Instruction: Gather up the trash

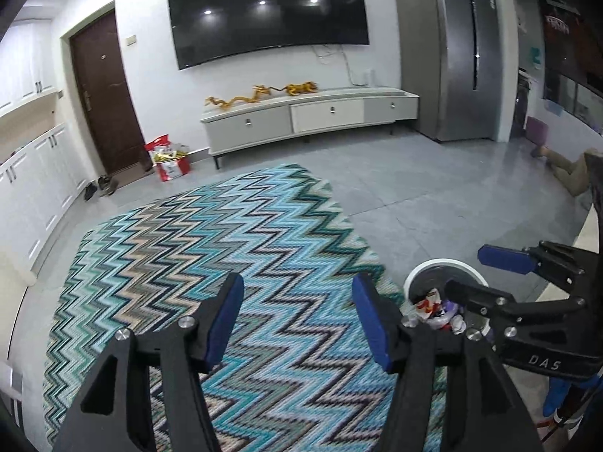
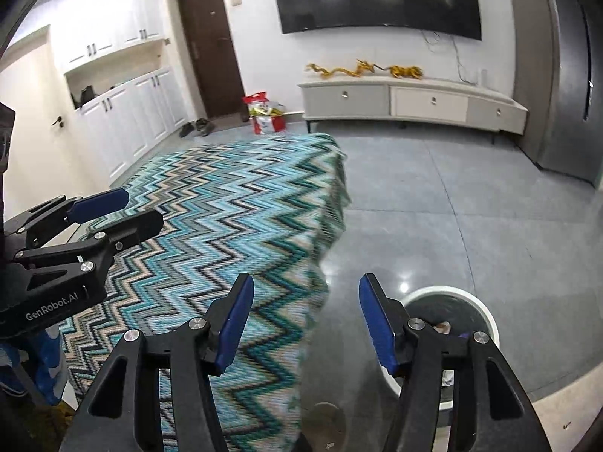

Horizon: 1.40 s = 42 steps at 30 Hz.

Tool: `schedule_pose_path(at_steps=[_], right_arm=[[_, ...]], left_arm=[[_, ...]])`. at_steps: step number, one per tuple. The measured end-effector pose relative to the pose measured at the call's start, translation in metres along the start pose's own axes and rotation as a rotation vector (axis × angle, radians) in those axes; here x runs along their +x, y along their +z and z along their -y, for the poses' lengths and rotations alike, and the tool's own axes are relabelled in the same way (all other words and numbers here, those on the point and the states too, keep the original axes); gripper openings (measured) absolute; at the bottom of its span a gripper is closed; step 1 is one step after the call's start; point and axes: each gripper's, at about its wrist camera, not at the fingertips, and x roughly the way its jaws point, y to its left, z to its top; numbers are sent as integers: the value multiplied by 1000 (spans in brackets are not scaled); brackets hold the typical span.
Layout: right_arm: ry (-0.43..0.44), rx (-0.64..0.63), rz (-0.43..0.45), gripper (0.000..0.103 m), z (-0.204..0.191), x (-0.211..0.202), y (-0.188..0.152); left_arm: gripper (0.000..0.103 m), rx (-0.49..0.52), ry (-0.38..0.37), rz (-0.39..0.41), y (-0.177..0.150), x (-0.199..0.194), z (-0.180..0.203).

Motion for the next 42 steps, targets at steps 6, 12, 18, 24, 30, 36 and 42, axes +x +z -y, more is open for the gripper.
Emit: schedule_pose_path(at_steps=[6, 12, 18, 24, 30, 36, 42], right_arm=[[11, -51, 5, 59, -31, -2, 4], [16, -93, 8, 59, -59, -4, 8], [12, -133, 4, 60, -85, -5, 12], [4, -164, 0, 61, -108, -5, 13], [3, -191, -5, 62, -128, -2, 14], [7, -212, -11, 63, -142, 1, 12], [4, -214, -7, 73, -146, 4, 9]], left_arm=[[59, -40, 30, 18, -13, -22, -25], [59, -63, 47, 49, -23, -38, -47], [59, -88, 60, 65, -31, -47, -65], [59, -128, 58, 75, -41, -52, -88], [59, -154, 55, 81, -51, -54, -105], [59, -182, 64, 82, -58, -57, -117], [59, -184, 72, 71, -66, -55, -122]])
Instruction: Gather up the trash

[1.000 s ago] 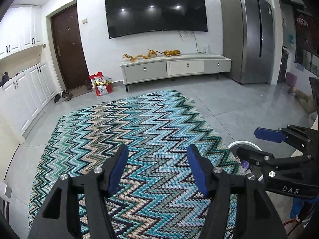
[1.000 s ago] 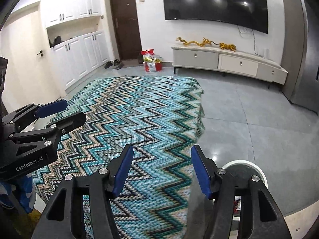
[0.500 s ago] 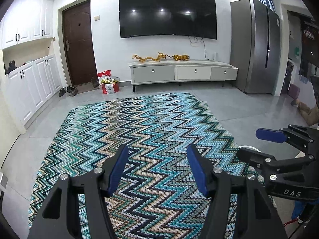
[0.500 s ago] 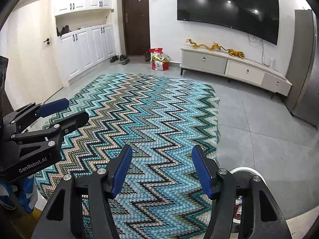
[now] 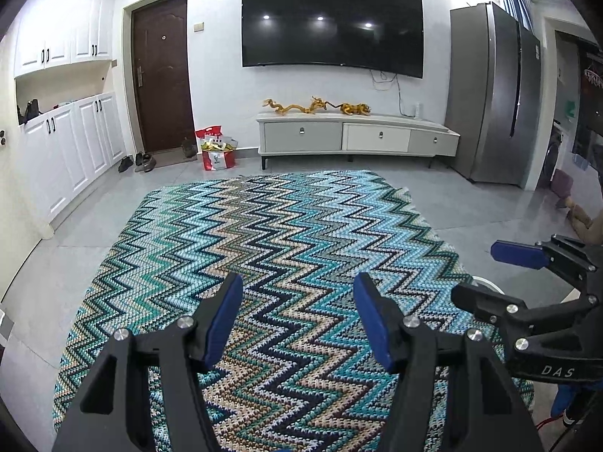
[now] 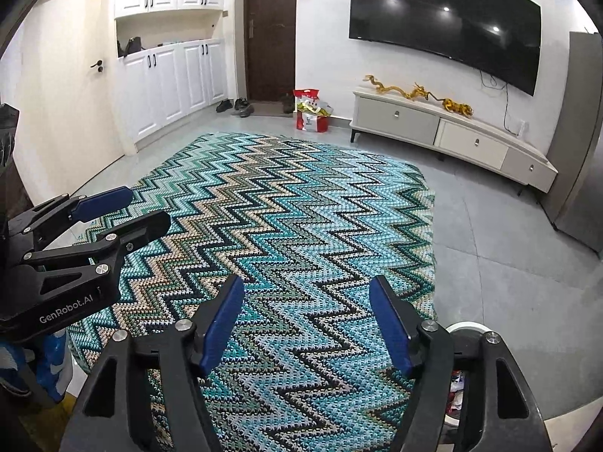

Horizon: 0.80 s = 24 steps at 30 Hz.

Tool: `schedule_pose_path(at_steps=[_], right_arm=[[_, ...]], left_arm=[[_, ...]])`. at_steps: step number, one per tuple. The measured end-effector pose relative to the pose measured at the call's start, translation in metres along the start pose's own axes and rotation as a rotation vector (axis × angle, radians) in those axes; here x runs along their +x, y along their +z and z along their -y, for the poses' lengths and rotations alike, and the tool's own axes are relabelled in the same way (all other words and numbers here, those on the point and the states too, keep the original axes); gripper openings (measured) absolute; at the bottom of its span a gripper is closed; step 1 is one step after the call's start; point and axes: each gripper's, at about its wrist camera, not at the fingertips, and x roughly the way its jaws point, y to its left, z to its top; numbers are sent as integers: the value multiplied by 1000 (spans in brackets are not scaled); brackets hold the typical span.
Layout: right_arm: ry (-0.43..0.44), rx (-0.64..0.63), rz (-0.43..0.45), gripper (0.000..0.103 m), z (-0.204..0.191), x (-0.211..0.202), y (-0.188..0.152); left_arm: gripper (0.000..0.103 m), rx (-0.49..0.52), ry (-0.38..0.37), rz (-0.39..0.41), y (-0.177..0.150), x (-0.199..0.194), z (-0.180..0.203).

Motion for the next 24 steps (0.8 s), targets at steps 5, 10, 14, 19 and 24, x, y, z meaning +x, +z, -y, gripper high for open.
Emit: schedule_pose_path(at_steps=[5, 10, 14, 19, 24], right_arm=[[-21, 10, -6, 89, 4, 11, -6], [-23, 9, -51, 103, 5, 43, -16], [-5, 16, -96, 103, 2, 76, -24], [13, 37, -149, 103, 0, 113, -27], [-3, 50, -171, 103, -4, 141, -25]], left_arm=[[59, -10, 9, -15, -7, 7, -7], [59, -37, 47, -68, -20, 30, -21], [59, -63, 72, -115, -32, 51, -33], [59, -110, 97, -164, -43, 73, -49], [59, -156, 123, -194, -48, 90, -63]])
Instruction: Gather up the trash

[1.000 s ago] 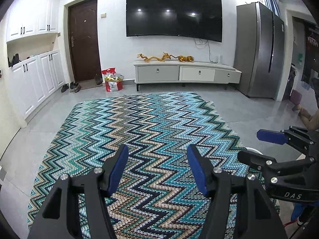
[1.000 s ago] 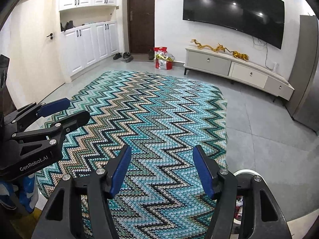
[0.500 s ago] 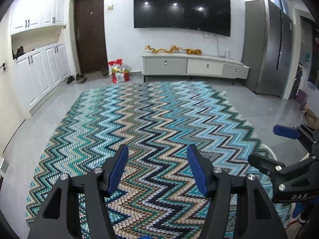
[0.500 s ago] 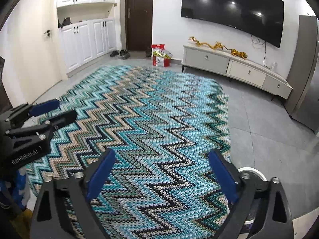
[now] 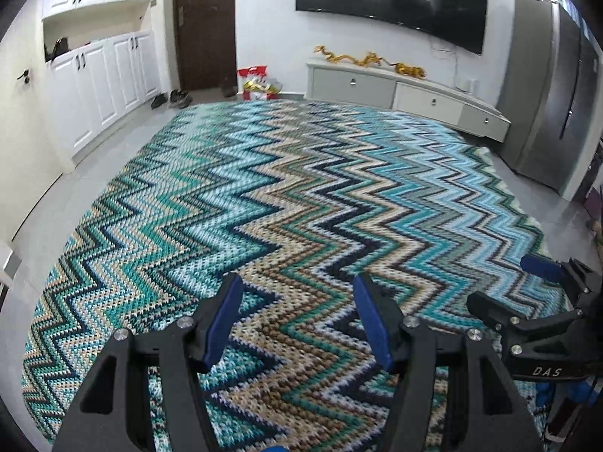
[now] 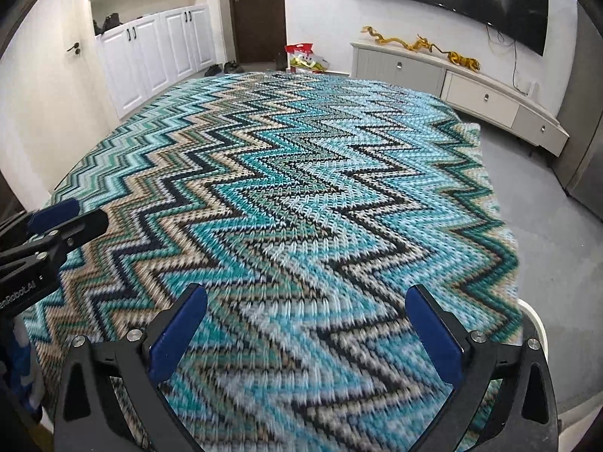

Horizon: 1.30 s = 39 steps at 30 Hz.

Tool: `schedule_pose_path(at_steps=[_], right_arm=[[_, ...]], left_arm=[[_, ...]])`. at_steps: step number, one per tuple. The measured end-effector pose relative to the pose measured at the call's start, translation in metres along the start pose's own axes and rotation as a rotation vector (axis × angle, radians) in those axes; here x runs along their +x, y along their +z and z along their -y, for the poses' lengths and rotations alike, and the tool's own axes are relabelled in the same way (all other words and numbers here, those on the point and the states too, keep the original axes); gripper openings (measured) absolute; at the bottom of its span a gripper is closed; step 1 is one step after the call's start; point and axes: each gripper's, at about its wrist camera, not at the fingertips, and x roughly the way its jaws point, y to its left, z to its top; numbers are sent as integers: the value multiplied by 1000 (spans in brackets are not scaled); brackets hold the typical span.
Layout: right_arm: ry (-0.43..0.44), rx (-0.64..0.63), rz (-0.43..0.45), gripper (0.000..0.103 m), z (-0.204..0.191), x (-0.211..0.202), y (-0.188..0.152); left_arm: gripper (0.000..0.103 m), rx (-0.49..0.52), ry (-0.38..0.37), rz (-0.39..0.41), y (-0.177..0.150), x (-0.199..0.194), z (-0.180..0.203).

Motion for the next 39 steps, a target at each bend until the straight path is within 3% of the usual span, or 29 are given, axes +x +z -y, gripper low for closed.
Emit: schedule_pose_path(at_steps=[2, 14, 39], right_arm=[[-17, -7, -46, 103, -3, 12, 1], [-18, -8, -43, 103, -4, 13, 2], [-18, -9, -43, 103, -5, 13, 2]], left_arm=[[59, -2, 16, -8, 1, 6, -2], [59, -20, -13, -73, 5, 34, 0], [59, 1, 15, -86, 5, 41, 10]])
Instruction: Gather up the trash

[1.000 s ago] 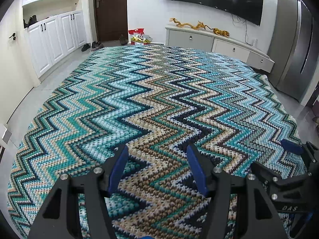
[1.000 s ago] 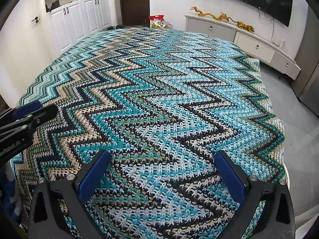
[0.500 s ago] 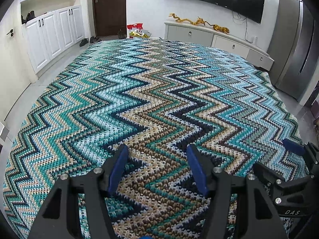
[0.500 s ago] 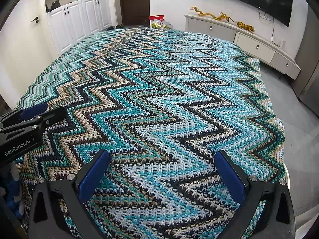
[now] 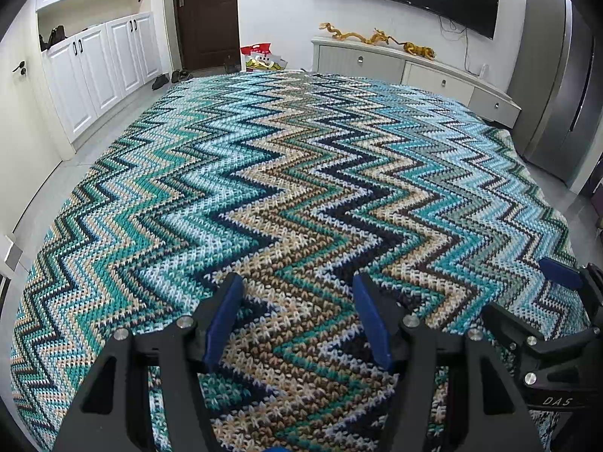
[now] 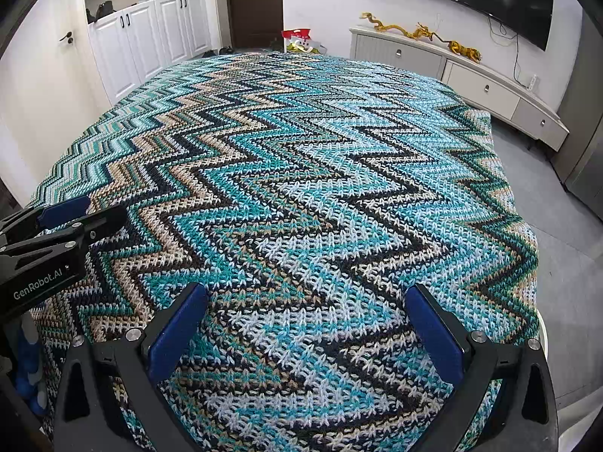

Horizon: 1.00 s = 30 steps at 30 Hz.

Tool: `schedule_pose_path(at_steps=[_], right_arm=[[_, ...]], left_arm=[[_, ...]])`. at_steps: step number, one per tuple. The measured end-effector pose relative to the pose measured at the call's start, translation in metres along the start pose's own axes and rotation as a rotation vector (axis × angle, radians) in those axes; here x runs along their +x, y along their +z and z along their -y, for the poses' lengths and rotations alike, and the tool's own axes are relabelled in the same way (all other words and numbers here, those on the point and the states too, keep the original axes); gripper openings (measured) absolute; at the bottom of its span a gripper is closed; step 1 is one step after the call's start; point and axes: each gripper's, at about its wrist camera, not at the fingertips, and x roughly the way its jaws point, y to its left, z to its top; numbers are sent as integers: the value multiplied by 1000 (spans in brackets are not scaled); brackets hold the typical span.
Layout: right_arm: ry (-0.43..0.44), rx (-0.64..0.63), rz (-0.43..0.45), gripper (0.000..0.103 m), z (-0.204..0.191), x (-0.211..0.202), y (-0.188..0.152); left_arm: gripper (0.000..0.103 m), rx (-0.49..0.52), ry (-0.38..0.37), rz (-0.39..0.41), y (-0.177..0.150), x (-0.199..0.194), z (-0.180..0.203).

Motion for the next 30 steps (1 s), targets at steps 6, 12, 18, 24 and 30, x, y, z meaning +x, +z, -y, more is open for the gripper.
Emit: schedule_pose_path(at_steps=[6, 12, 18, 24, 30], right_arm=[[0, 0, 0, 103, 0, 0, 0], [0, 0, 0, 103, 0, 0, 0], [0, 0, 0, 103, 0, 0, 0], [0, 0, 0, 103, 0, 0, 0], [0, 0, 0, 103, 0, 0, 0]], left_arm=[[59, -2, -3, 0, 0, 0, 1], [59, -5, -6, -2, 0, -1, -1], [60, -5, -6, -2, 0, -1, -1], [60, -6, -6, -2, 0, -1, -1], [60, -6, -7, -3, 0, 0, -1]])
